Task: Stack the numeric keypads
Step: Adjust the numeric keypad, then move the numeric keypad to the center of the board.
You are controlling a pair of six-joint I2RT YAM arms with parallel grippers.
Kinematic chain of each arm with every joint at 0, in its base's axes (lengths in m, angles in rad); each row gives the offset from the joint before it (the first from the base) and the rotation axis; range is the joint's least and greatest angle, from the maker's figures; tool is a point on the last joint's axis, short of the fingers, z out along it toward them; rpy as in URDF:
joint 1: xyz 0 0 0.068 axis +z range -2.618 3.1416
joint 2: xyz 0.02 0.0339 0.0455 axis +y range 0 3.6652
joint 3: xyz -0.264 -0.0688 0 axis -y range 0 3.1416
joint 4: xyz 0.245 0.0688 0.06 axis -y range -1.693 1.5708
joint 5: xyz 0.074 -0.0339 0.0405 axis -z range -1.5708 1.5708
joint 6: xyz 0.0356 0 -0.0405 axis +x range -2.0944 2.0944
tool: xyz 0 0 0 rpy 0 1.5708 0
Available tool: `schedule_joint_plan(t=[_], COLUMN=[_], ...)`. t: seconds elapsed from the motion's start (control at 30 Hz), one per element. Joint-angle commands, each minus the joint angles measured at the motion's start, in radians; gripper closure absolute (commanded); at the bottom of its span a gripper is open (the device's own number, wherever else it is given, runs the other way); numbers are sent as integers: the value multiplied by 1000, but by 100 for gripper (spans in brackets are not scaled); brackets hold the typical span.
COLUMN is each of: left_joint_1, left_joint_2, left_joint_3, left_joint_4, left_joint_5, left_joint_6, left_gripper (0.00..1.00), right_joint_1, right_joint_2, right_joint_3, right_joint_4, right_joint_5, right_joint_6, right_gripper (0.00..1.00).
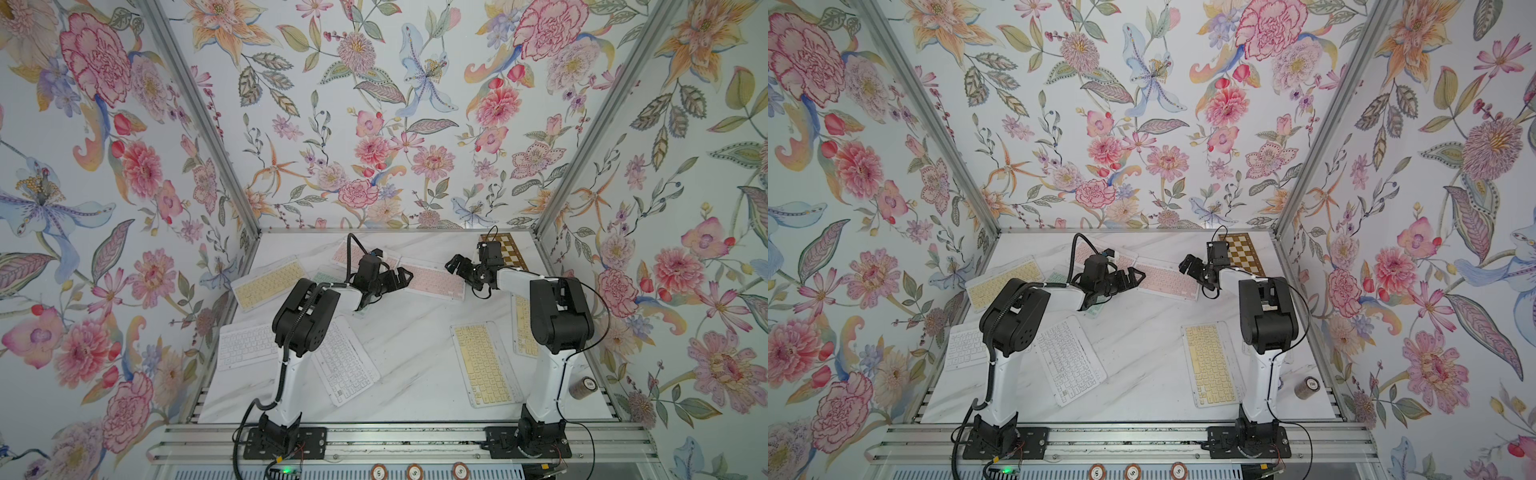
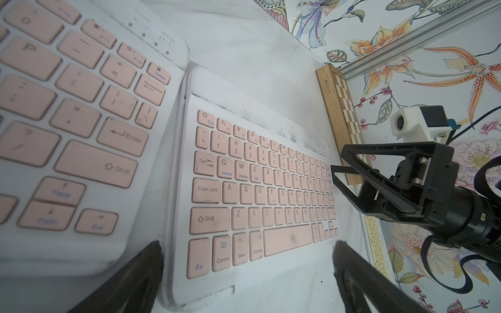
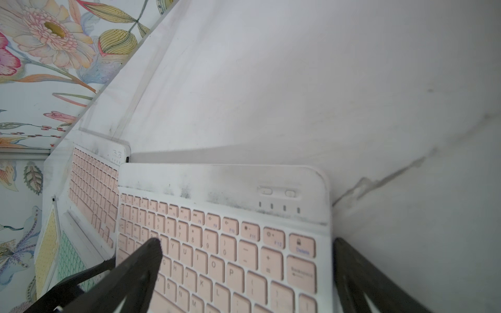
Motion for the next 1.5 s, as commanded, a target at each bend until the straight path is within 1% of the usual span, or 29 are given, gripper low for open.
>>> schedule_joint_plan(t=[0.0,0.1,0.27,0.37,0.53,0.63,0.77,0.83,0.9,1.0,1.17,1.27,1.47], left_joint_1=[-20,-20,-20,-17,-19,-53,-140,-179,-204,-229,-241,-244,-242], left_joint_2=[23,-1,-58,-92,-166,-221,-238,-229,-221,-212,-214,-212,-232], left_joint_3=[-39,-47,-25,-15,-37,-89,-127,-146,-167,-172,-192,-209,-256], left_joint_4=[-27,-47,-162,-224,-306,-290,-243,-194,-146,-126,-86,-53,-12], left_joint_5=[30,22,-31,-63,-132,-163,-130,-89,-64,-54,-43,-18,2], left_joint_6=[-25,-5,86,132,191,188,152,115,79,67,39,16,-8], left_gripper=[1,1,1,1,1,1,1,1,1,1,1,1,1], right_joint_1=[-7,-18,-29,-30,-28,-28,-27,-27,-25,-16,23,57,170], right_joint_2=[28,-2,-112,-199,-338,-393,-466,-512,-557,-607,-610,-576,-483], right_joint_3=[17,6,-55,-105,-200,-260,-376,-444,-502,-574,-615,-615,-562], right_joint_4=[-73,-84,-93,-125,-265,-343,-394,-401,-405,-407,-403,-378,-315], right_joint_5=[-12,-19,0,39,169,208,229,233,241,240,267,256,235], right_joint_6=[-24,-28,-40,-45,-47,-44,-18,-4,4,21,51,78,158], right_gripper=[1,1,1,1,1,1,1,1,1,1,1,1,1])
